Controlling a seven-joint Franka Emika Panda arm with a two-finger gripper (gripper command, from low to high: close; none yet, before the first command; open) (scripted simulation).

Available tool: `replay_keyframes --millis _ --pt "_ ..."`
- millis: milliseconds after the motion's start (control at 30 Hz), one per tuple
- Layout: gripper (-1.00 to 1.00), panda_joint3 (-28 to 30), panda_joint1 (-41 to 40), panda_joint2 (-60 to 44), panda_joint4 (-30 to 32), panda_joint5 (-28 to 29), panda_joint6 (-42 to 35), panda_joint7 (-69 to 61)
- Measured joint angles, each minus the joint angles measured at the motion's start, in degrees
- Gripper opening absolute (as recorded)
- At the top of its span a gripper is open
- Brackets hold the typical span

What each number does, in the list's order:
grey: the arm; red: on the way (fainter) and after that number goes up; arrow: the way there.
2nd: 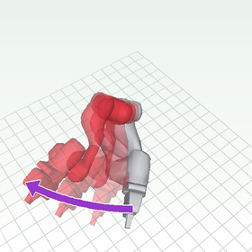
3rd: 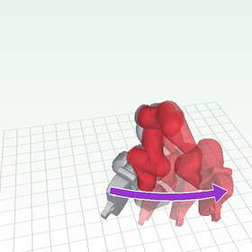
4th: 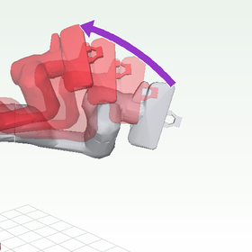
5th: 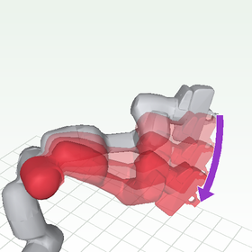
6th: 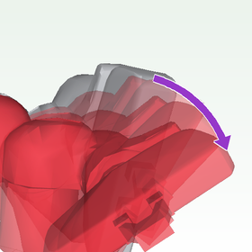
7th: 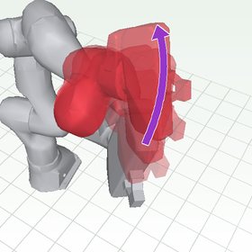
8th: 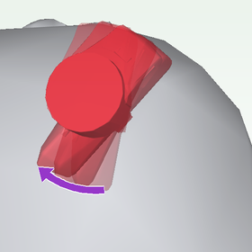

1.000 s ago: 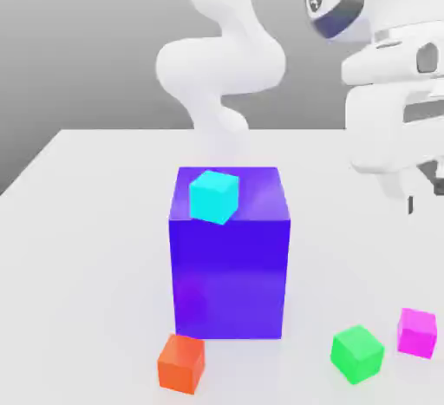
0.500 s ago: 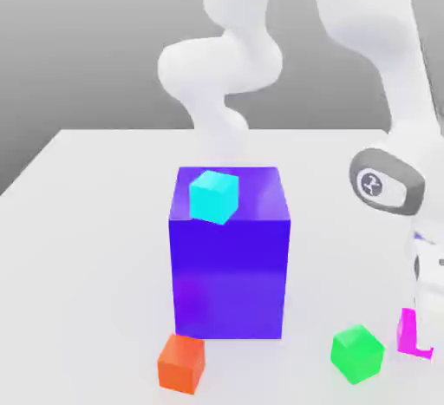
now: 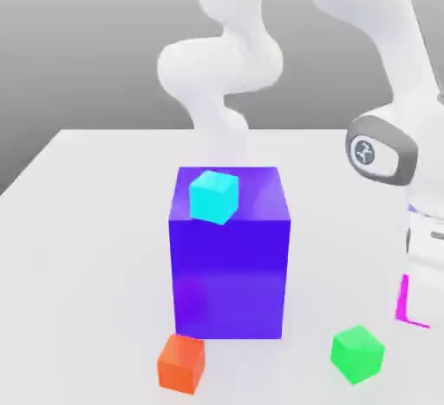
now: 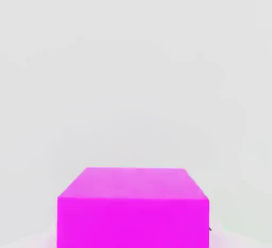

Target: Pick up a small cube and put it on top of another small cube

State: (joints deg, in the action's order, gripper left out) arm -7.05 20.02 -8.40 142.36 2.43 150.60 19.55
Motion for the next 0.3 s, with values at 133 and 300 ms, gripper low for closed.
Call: replay_keyframes --millis 133,300 --pt "-1.00 2.1 -0.8 -3.9 0.4 0.0 4.3 1.9" --pt "1.00 2.7 -0.6 -7.1 0.3 0.7 7.4 2.5"
